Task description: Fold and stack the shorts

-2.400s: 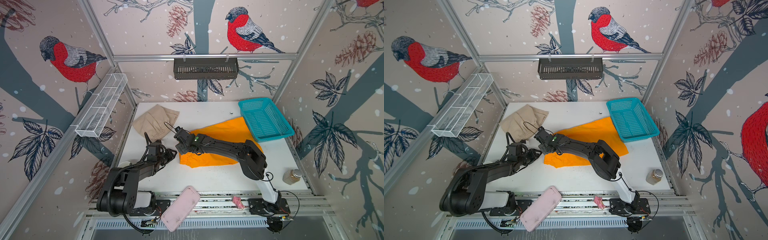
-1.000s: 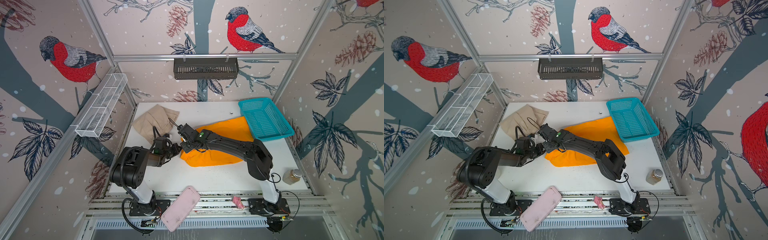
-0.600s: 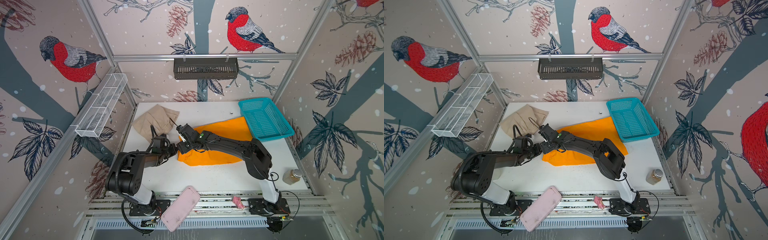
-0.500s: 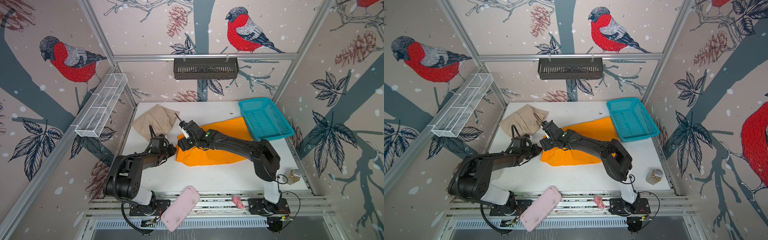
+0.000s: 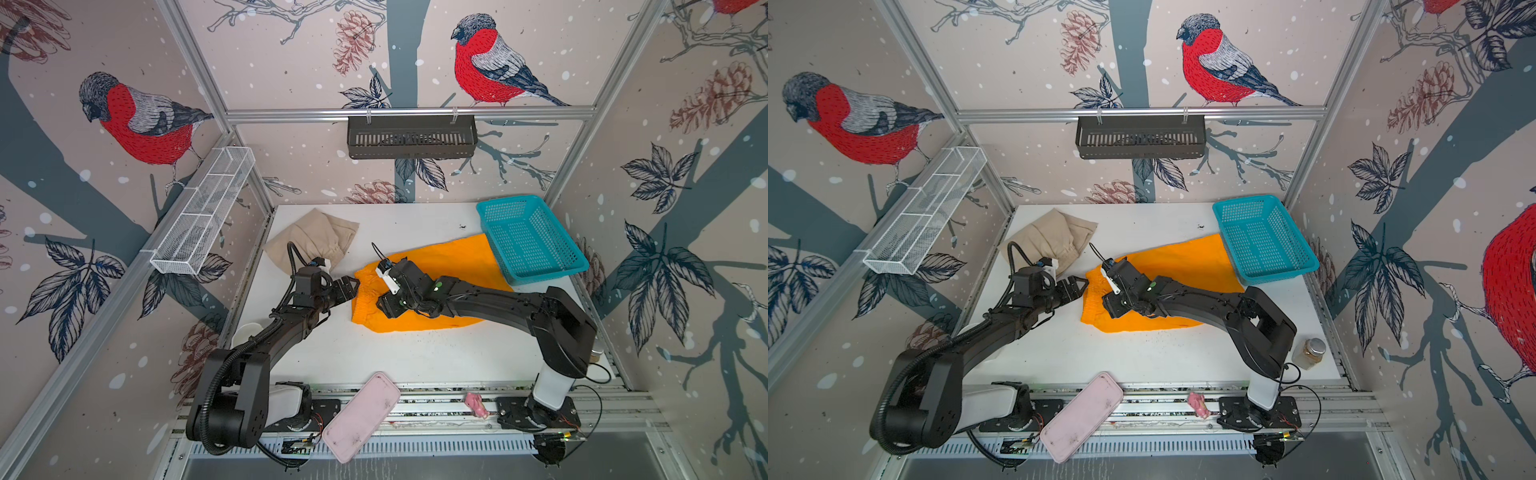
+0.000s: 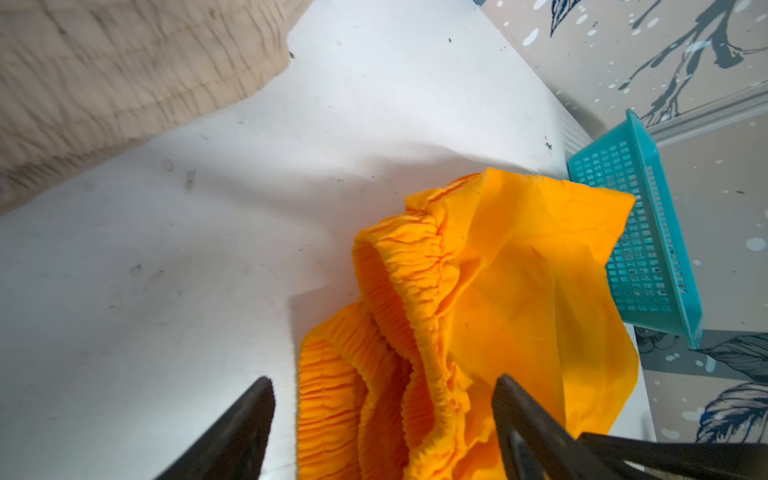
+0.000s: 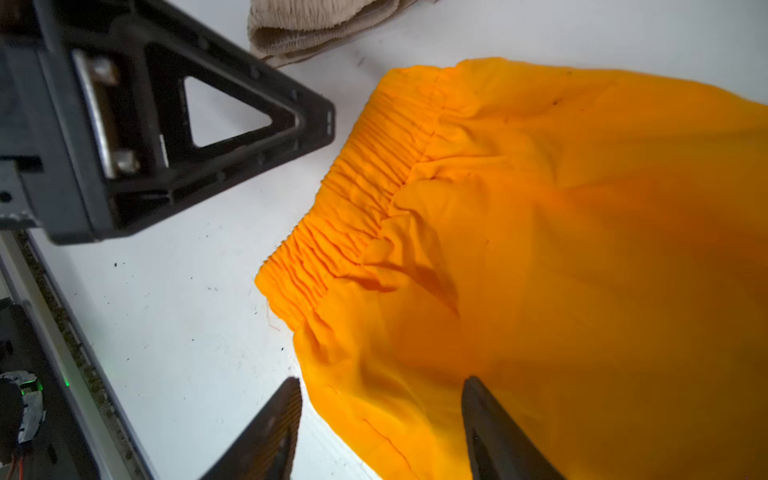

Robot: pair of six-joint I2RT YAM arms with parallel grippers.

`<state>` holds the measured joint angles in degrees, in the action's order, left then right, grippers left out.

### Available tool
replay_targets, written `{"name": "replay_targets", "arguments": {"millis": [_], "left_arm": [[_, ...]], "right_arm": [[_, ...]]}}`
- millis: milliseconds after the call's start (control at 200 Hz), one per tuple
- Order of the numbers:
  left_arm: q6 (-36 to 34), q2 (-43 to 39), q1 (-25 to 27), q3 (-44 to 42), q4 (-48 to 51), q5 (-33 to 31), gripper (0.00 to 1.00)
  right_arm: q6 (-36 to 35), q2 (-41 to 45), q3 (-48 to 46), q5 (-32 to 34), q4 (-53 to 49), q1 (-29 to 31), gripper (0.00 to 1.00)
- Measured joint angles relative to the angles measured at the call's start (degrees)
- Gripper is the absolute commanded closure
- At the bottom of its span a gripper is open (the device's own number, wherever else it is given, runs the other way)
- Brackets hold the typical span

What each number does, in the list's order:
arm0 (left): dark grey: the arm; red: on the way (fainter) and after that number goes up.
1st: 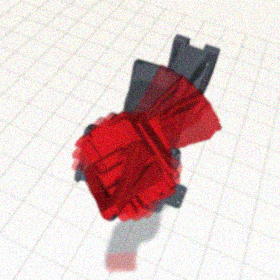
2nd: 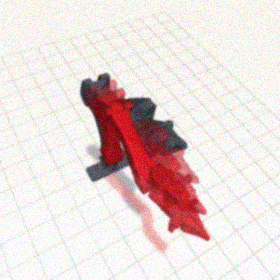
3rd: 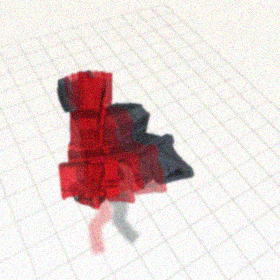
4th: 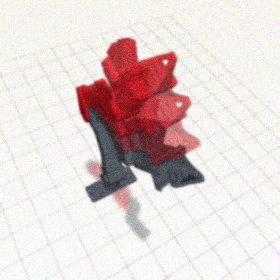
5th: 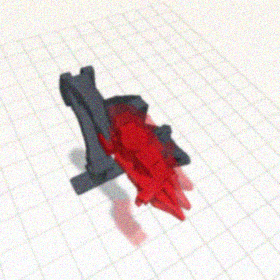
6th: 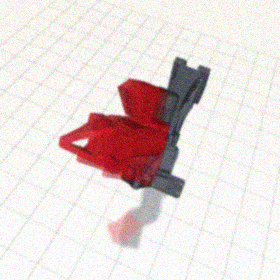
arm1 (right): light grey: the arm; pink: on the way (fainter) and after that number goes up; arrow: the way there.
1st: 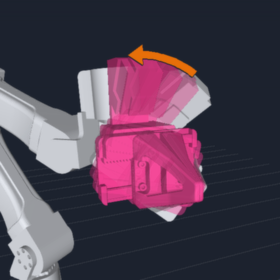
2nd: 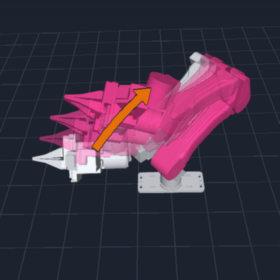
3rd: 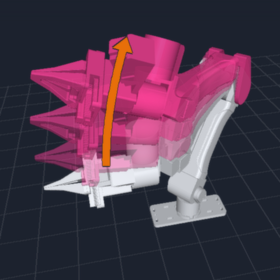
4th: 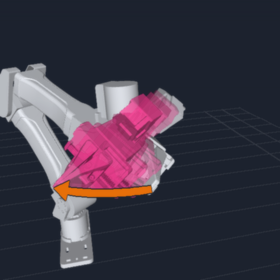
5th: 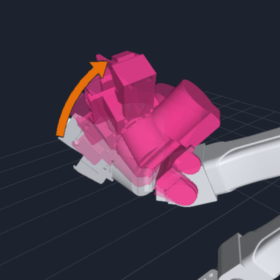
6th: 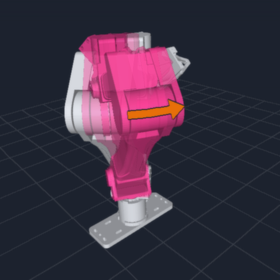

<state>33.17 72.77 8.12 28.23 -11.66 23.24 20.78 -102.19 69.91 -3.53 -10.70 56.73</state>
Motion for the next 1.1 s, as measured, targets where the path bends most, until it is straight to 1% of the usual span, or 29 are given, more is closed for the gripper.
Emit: {"name": "replay_targets", "arguments": {"millis": [65,145,255,355,465,540,580,675,775,850,930,1015,1100], "left_arm": [[0.1,0.2,1.2,0.3,0.2,0.5,0.19],[0.2,0.9,2.9,0.8,0.2,0.7,0.27],[0.7,2.2,4.5,0.9,0.3,0.8,0.34],[1.1,3.2,5.3,0.9,0.3,1.0,0.44],[1.1,3.7,5.6,1.0,0.7,1.2,0.75],[0.8,3.7,5.6,1.8,2.1,1.2,0.93],[0.3,3.5,5.6,2.7,2.9,1.1,1.00],[-1.1,1.9,6.0,4.7,4.5,1.0,1.00],[-2.2,-2.0,6.9,5.0,6.3,0.9,1.00],[-3.2,-5.4,7.8,3.8,6.7,0.7,1.00],[-3.1,-9.2,9.1,-0.1,6.4,0.5,1.00],[-2.4,-12.2,10.7,-5.2,6.0,0.4,1.00],[-0.4,-14.3,12.7,-9.7,5.4,-0.7,1.00]], "right_arm": [[0.2,0.8,-1.6,0.4,0.9,-0.2,0.36],[0.5,2.1,-3.2,0.7,1.8,-0.9,0.36],[1.7,4.9,-6.0,1.3,3.8,-2.3,0.36],[2.9,8.0,-9.9,1.9,5.8,-4.6,0.36],[3.9,10.6,-13.9,2.1,8.2,-7.0,0.38],[4.7,11.8,-16.2,2.0,9.7,-7.6,0.42],[4.7,12.2,-17.2,2.0,10.6,-7.8,0.45],[4.7,13.0,-19.0,2.0,12.2,-8.2,0.49],[4.7,14.2,-20.8,2.1,13.8,-8.4,0.51],[4.7,15.3,-22.2,2.3,14.9,-8.4,0.52],[4.7,16.5,-24.1,2.7,16.4,-8.4,0.52],[4.7,17.2,-26.0,3.3,17.6,-8.3,0.50],[4.7,17.2,-27.2,3.8,18.1,-8.0,0.42]]}}
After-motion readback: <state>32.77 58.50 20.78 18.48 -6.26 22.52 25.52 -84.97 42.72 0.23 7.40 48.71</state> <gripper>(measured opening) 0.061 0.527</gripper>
